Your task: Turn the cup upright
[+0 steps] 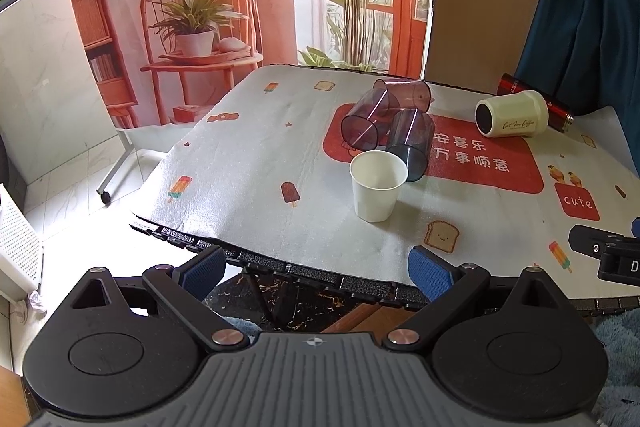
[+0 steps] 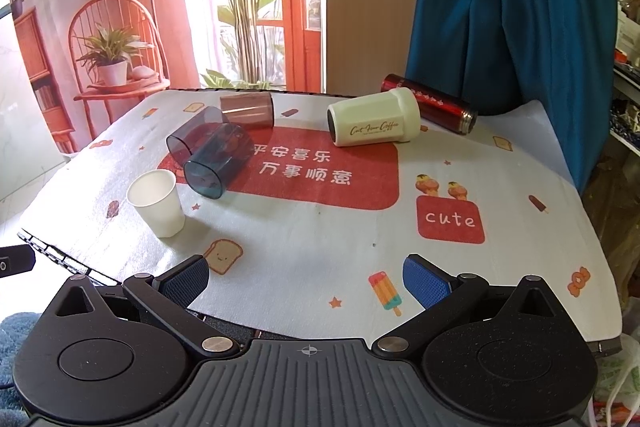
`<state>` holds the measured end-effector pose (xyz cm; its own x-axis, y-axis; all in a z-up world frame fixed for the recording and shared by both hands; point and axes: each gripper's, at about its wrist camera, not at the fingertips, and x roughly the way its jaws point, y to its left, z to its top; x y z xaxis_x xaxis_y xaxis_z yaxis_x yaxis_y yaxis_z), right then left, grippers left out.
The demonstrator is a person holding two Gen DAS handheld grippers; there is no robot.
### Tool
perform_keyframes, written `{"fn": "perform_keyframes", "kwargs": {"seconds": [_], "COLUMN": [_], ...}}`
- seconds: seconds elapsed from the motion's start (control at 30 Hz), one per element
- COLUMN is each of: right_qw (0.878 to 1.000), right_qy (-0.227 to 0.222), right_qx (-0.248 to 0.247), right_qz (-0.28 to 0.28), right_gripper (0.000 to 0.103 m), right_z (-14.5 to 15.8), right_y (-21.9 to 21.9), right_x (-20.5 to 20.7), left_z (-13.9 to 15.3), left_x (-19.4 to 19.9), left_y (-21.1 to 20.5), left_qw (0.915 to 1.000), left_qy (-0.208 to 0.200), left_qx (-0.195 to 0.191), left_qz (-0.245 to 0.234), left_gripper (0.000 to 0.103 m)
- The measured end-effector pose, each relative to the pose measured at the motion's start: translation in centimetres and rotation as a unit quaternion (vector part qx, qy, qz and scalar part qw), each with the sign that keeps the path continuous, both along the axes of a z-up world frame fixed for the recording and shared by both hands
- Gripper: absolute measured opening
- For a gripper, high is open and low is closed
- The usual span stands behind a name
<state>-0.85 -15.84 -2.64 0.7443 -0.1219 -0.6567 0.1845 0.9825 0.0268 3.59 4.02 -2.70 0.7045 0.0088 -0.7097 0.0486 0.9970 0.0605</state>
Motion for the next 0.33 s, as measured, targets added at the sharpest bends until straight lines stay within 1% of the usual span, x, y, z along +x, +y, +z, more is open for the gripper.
{"fn": "perform_keyframes", "kwargs": {"seconds": [0.33], "right_qw": [1.000], "right_qy": [0.000], "right_qx": [0.000], "right_qz": [0.000], "right_gripper": [0.103], "right_z": [0.02], "right_y": [-0.08], "right_x": [0.00], "left_z": [0.09], "left_x": [-0.03], "left_y": [0.19], "left_qw": [1.0000], "left_qy": [-0.004], "left_qx": [-0.004], "left_qz": [0.000], "left_gripper": [0.099]}}
